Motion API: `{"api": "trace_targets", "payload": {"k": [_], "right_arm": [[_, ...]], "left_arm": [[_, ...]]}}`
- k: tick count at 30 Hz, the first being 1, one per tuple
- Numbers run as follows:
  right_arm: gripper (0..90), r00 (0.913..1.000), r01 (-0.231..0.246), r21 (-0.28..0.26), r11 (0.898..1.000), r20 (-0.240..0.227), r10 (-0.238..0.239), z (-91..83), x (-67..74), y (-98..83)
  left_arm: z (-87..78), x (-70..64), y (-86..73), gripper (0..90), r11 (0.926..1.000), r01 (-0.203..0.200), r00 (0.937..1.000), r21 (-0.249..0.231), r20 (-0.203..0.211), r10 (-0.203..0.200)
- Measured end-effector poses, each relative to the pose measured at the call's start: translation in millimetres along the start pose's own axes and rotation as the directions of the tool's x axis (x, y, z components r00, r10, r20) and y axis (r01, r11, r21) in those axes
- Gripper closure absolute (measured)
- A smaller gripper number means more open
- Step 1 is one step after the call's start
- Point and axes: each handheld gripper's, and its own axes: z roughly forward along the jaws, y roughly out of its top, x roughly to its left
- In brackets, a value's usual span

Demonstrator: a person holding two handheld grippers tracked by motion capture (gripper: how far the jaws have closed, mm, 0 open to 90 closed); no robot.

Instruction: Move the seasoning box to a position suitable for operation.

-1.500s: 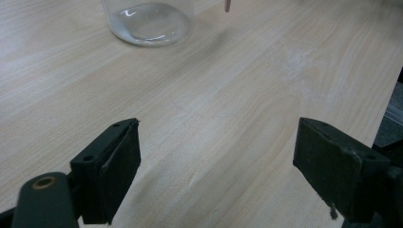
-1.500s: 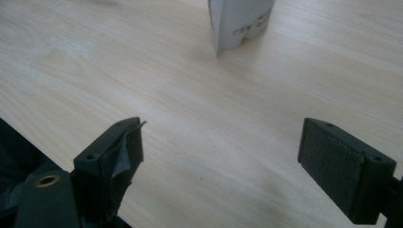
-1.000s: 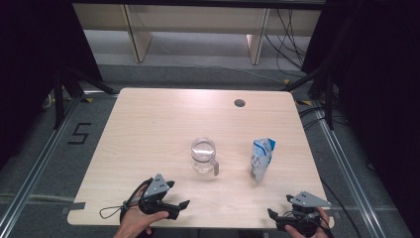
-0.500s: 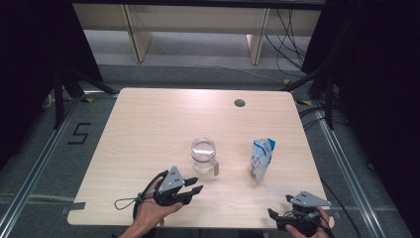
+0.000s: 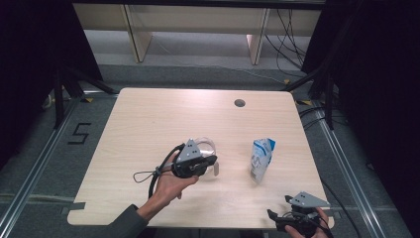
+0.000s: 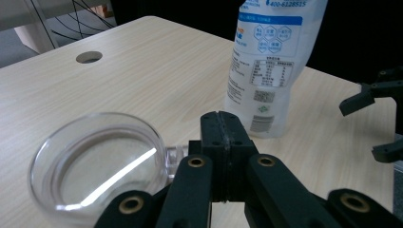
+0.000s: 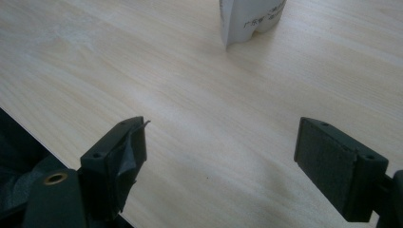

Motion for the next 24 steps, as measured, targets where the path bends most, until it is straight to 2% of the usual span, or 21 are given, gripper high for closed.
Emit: {"api": "trace_targets", "payload": {"k": [2,3,6,10,11,12,14,18,19,21,23,24], "right_arm": [[19.1,1.0,0.004,-0.004,1.0,0.005,-0.004,-0.4,0.0,0.2],[19.2,0.9997,0.024,-0.015,1.0,0.004,-0.024,0.2,-1.3,0.3],[19.3,0.9998,0.02,-0.01,1.0,0.002,-0.02,0.6,-0.8,-0.4],[19.3,0.9996,0.026,-0.01,1.0,0.006,-0.026,0.4,-1.2,0.2],[19.3,0.9996,0.027,-0.012,1.0,-0.002,-0.027,0.7,-1.2,0.3],[19.3,0.9998,0.012,-0.001,1.0,-0.014,-0.012,0.7,-0.1,0.1],[19.4,0.9997,0.022,-0.001,1.0,-0.01,-0.022,1.2,-0.4,0.0],[19.4,0.9996,0.028,-0.006,1.0,-0.003,-0.028,1.0,-0.1,0.5],[19.3,1.0,-0.006,0.009,1.0,-0.001,0.006,0.3,3.0,0.0],[19.4,0.9995,0.03,-0.002,1.0,0.002,-0.03,1.2,0.2,0.4],[19.4,0.9996,0.026,0.009,1.0,-0.013,-0.026,1.0,0.5,0.5],[19.4,0.9994,0.035,0.002,0.999,-0.004,-0.035,1.0,0.4,0.3]], "left_arm": [[6.6,1.6,4.7,89.3,1.0,-0.001,1.0,0.001,-0.002,0.001],[11.7,2.8,7.9,89.3,0.9999,-0.008,1.0,0.009,-0.003,0.008],[17.6,3.3,9.8,89.3,0.9998,-0.01,0.9999,0.019,0.003,0.01],[31.1,4.7,9.2,89.2,0.9974,-0.03,0.9995,0.066,-0.004,0.03],[33.3,6.1,8.6,89.2,0.9953,-0.045,0.9989,0.086,-0.006,0.046],[34.9,6.6,8.0,89.2,0.9946,-0.046,0.9989,0.093,-0.003,0.047],[38.6,6.8,5.5,89.2,0.9944,-0.036,0.9993,0.1,-0.004,0.037],[38.4,7.2,5.3,89.2,0.9927,-0.044,0.999,0.112,-0.008,0.045],[38.2,7.2,5.7,89.2,0.9923,-0.049,0.9987,0.114,-0.01,0.05],[37.0,8.1,6.5,89.2,0.9899,-0.067,0.9977,0.125,-0.007,0.068],[34.5,7.8,6.9,89.2,0.988,-0.073,0.9969,0.136,-0.017,0.076],[34.2,8.5,6.8,89.2,0.988,-0.08,0.9965,0.132,-0.011,0.083]]}}
